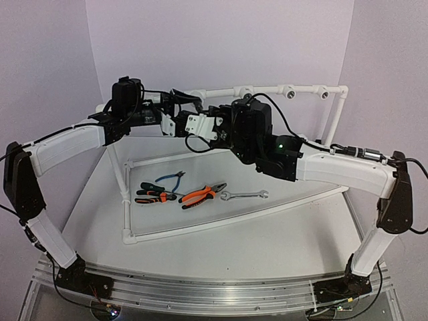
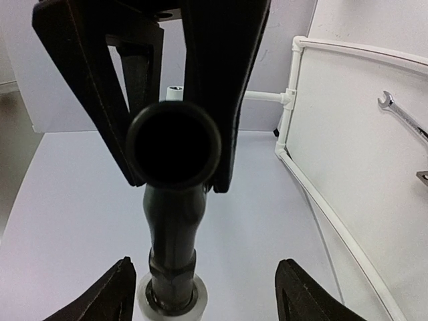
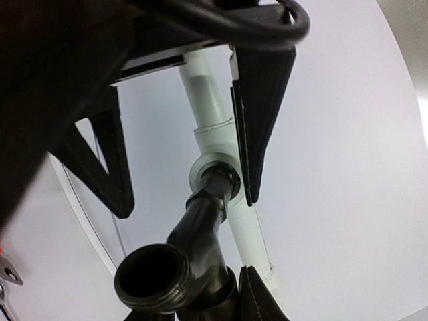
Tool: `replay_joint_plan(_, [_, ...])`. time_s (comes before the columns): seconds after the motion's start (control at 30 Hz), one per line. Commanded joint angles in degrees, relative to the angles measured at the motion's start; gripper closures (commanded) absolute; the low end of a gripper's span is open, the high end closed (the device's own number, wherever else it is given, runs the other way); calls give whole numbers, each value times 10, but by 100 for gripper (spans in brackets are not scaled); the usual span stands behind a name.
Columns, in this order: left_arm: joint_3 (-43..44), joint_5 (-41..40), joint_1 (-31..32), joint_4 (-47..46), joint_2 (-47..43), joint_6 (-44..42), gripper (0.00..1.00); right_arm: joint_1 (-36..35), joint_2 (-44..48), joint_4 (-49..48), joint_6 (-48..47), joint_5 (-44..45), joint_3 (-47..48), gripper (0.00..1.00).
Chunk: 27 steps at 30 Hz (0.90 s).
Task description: Install the water faucets
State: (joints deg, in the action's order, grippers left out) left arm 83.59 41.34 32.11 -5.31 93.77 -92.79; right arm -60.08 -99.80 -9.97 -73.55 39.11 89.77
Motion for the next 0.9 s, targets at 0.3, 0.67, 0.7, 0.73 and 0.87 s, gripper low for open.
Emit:
replay_joint_plan(0.3, [-46,-68,-9,91,-149,127,16,10,6,-12,489,68,-29,100])
replay_joint_plan(0.67, [-91,-124,-15,80,-181,201,16,4,2,-80,926,35,-57,100])
replay_joint_plan(0.7, [-95,-126,-15,78,-183,203,16,3,-1,-89,957,31,-55,100])
replay_joint_plan(0.73, [-98,-128,-15,77,-185,205,15,1,-4,-97,979,28,-51,100])
replay_joint_plan(0.87, [-108,-131,-15,73,-191,215,16,-3,-15,-118,1093,18,-34,100])
